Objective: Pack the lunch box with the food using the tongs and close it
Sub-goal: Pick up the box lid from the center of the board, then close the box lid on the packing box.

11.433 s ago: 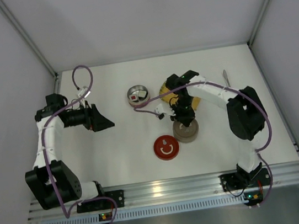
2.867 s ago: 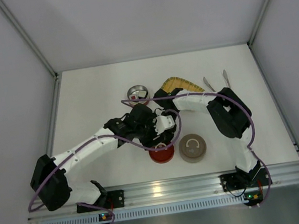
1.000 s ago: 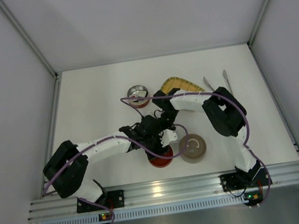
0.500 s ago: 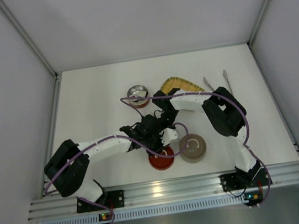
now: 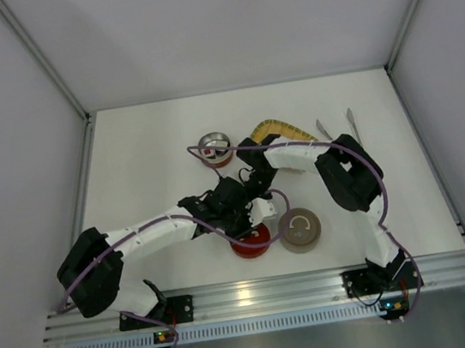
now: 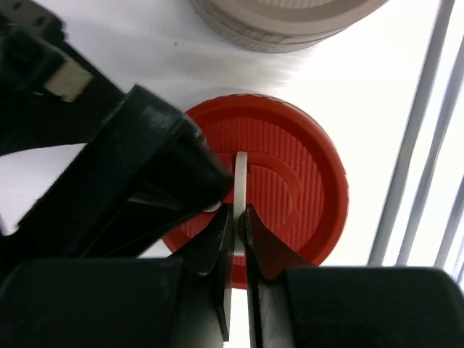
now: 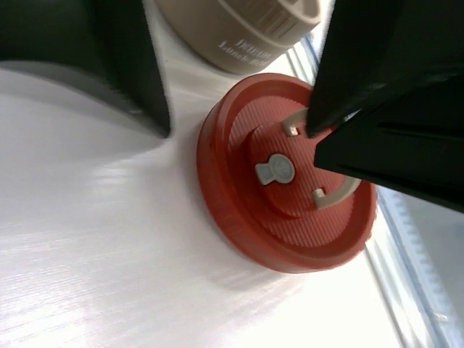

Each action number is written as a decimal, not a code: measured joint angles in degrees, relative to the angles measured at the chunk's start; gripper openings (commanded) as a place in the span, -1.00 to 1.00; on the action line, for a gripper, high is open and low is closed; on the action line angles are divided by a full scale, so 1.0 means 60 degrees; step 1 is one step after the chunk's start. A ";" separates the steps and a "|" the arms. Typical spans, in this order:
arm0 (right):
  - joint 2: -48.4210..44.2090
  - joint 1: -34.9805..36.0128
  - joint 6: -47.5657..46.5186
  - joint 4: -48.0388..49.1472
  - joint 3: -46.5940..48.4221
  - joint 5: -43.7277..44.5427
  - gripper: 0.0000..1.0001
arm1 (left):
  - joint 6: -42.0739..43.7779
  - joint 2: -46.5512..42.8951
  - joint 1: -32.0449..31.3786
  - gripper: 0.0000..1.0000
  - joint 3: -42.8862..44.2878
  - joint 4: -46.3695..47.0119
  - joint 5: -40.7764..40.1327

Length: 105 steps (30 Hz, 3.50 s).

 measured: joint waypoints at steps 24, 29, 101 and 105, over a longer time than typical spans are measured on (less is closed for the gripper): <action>-0.3082 -0.3340 0.0940 0.0073 0.1253 -0.0820 0.99 | -0.0466 -0.1399 0.2047 -1.00 0.1406 -0.2652 -0.0984; -0.4331 -0.4473 0.0772 0.0055 0.0885 -0.1035 0.99 | -0.1056 0.1293 0.3432 -1.00 0.4743 -0.2667 -0.1942; -0.6288 -0.7063 0.0543 0.0382 -0.2827 -0.1388 0.99 | -0.7632 0.8397 0.2940 -1.00 1.2677 -0.5446 -0.9307; -0.6288 -0.7063 0.0557 0.0415 -0.2827 -0.1392 0.99 | -0.7635 0.8528 0.2940 -1.00 1.2768 -0.5523 -0.9322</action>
